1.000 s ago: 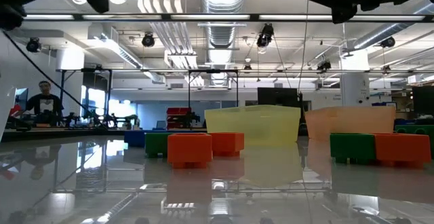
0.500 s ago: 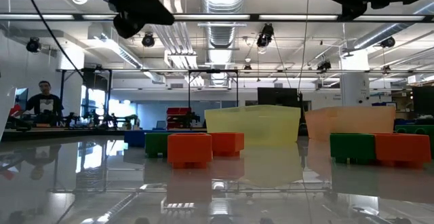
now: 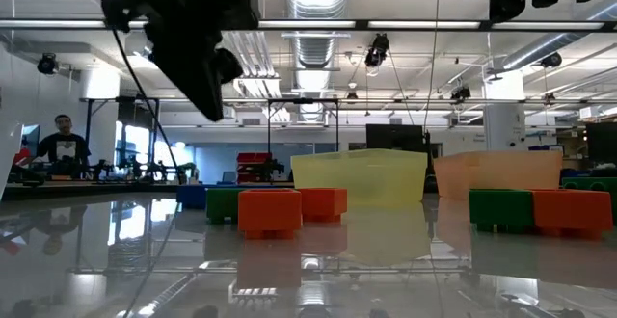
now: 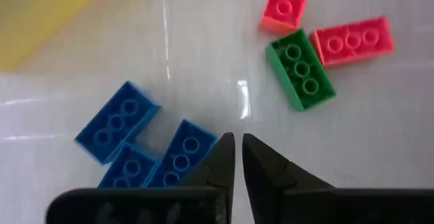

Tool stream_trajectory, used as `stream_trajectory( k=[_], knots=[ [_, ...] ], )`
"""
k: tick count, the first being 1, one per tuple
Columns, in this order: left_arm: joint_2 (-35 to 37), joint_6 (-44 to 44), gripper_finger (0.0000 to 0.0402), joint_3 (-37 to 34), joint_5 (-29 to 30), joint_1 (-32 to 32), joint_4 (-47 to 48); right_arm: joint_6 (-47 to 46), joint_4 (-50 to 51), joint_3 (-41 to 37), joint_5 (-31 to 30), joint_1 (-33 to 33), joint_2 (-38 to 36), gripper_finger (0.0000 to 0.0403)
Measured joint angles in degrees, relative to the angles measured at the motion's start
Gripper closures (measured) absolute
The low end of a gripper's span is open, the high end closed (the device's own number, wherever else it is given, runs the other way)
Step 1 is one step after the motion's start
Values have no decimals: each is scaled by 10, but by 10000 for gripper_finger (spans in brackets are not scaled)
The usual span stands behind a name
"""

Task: Sort & place blocks by color
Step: Put the blue game piece into the yellow bin

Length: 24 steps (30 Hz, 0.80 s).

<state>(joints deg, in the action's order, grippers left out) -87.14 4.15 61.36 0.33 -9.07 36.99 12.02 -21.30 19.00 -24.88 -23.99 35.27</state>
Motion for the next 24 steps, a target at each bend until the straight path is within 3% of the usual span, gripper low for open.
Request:
stream_trajectory(
  k=[4,15,24],
  knots=[
    [-32,-48,348,0,-3,0,1,-8,2,0,0,0,1,367],
    [-72,-155,170,0,62,0,-6,-33,11,0,15,0,0,367],
    [-106,-186,146,-1,63,6,-38,-41,15,0,15,0,1,367]
  ],
)
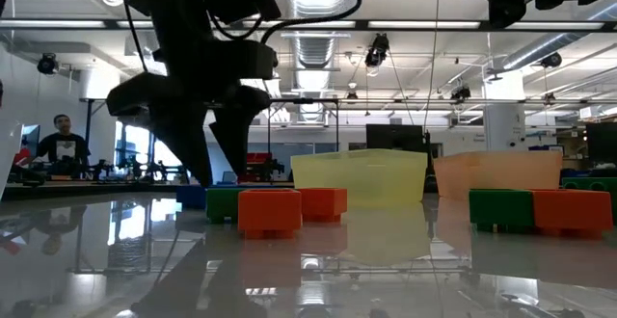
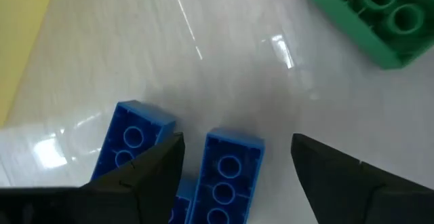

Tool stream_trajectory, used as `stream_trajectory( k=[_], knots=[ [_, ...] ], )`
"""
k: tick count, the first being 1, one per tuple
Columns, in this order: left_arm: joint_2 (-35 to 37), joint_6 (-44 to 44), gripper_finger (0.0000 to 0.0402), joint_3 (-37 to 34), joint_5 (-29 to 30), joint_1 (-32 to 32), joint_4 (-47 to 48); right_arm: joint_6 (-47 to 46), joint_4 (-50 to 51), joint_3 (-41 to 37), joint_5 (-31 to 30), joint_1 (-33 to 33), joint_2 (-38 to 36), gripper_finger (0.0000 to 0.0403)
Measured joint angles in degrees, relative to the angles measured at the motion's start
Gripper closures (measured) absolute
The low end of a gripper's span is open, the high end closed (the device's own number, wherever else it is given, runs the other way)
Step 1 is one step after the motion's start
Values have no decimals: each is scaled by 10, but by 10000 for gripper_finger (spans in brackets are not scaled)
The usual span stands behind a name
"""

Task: Sort & place blocks by color
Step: Put the blue game piece into the yellow bin

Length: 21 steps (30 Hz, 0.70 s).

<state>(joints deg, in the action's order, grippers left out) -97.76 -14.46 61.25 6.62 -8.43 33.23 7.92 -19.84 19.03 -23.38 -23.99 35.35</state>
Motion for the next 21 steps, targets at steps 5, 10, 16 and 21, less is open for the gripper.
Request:
stream_trajectory(
  k=[5,10,16,21],
  knots=[
    [-10,-3,146,-9,1,3,-8,0,1,0,0,0,0,367],
    [-18,-10,147,-18,1,4,-17,0,4,0,0,0,0,367],
    [-28,-15,171,-20,0,5,-14,0,9,1,-1,0,0,367],
    [-30,-29,211,-20,-2,5,-15,0,12,1,-1,0,0,367]
  ],
)
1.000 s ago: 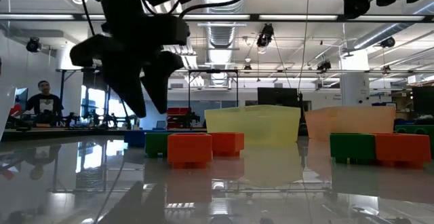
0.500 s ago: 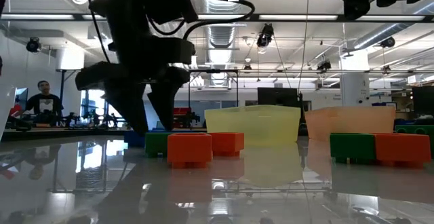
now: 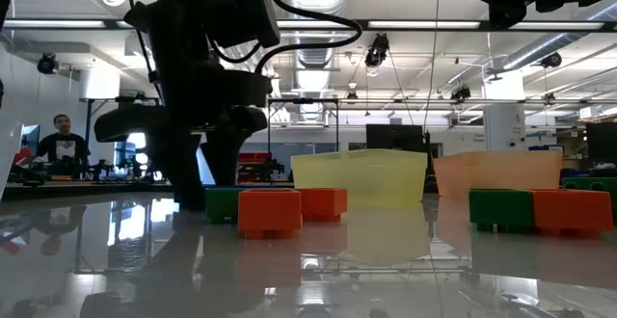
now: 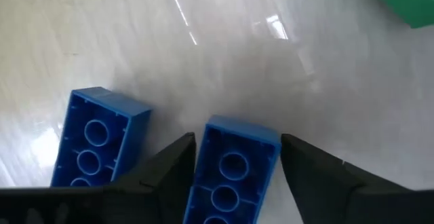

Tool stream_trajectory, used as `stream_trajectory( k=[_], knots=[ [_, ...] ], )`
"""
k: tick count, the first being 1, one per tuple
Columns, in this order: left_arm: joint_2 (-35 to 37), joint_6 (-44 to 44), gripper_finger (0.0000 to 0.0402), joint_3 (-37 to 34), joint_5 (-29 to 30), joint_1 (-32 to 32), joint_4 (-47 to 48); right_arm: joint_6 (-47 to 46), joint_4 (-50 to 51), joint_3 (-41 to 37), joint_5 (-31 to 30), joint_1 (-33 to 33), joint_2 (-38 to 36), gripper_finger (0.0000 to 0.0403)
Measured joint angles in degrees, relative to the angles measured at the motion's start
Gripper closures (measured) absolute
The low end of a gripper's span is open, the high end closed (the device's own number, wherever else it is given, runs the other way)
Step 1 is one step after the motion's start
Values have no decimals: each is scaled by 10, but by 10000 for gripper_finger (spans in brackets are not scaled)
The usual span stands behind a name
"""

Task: Sort & place blocks by color
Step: Put the blue game piece into the yellow bin

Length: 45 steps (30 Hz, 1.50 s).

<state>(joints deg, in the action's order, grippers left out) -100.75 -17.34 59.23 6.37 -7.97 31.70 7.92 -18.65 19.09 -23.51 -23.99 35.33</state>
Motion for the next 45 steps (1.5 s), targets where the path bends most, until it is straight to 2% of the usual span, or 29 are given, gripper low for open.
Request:
stream_trajectory(
  k=[7,13,20,25,29,34,39,45],
  knots=[
    [2,3,273,7,2,1,2,-5,3,0,0,0,0,367],
    [14,4,274,43,2,-7,25,-17,19,0,0,0,-1,367],
    [21,4,270,163,-10,-12,92,-35,56,1,0,0,-21,367],
    [14,4,270,259,-54,2,99,-35,69,1,1,0,-43,367],
    [3,-13,270,313,-59,18,99,-36,88,1,15,0,-63,367],
    [-24,-68,270,350,-60,46,63,-38,94,1,33,0,-84,367],
    [-74,-111,269,350,-59,82,-1,-38,99,1,61,0,-95,367],
    [-130,-124,269,350,-60,126,-53,-39,109,1,61,0,-95,367]
  ],
)
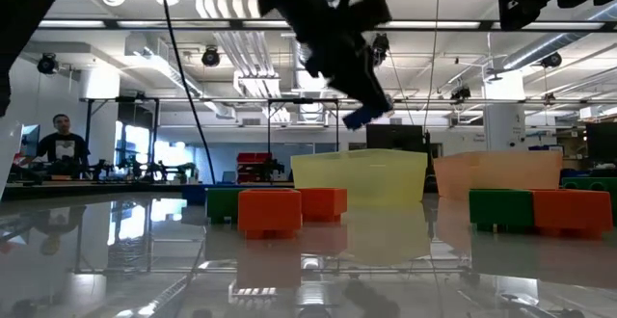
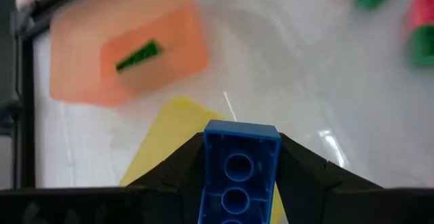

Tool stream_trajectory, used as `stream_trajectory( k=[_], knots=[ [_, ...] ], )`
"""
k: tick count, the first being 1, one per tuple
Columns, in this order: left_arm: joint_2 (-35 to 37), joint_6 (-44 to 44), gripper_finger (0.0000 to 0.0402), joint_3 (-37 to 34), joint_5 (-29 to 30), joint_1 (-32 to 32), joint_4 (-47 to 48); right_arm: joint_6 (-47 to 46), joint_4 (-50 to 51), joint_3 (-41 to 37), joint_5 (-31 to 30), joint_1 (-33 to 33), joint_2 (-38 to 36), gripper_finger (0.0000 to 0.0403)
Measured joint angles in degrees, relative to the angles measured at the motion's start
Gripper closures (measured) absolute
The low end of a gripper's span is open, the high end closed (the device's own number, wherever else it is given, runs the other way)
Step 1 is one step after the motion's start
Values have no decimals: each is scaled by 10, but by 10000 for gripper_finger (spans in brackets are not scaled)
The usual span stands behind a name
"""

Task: Sort & place blocks by color
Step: Put the blue game piece into the yellow bin, then put the green game piece into the orange bin

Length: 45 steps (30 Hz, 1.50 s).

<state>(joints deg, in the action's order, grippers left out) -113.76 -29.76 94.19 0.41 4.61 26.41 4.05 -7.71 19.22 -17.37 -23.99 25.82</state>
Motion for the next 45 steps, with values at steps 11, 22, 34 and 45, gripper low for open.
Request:
stream_trajectory(
  k=[11,22,34,45],
  knots=[
    [-45,-12,269,-5,0,45,-6,-6,2,0,0,0,1,367],
    [-45,5,210,-8,0,51,-9,-12,4,0,0,0,1,367],
    [10,52,195,-8,1,20,-4,-50,18,0,-2,0,3,367],
    [116,109,195,-106,37,-93,-127,-137,27,-3,-10,0,76,367]
  ],
)
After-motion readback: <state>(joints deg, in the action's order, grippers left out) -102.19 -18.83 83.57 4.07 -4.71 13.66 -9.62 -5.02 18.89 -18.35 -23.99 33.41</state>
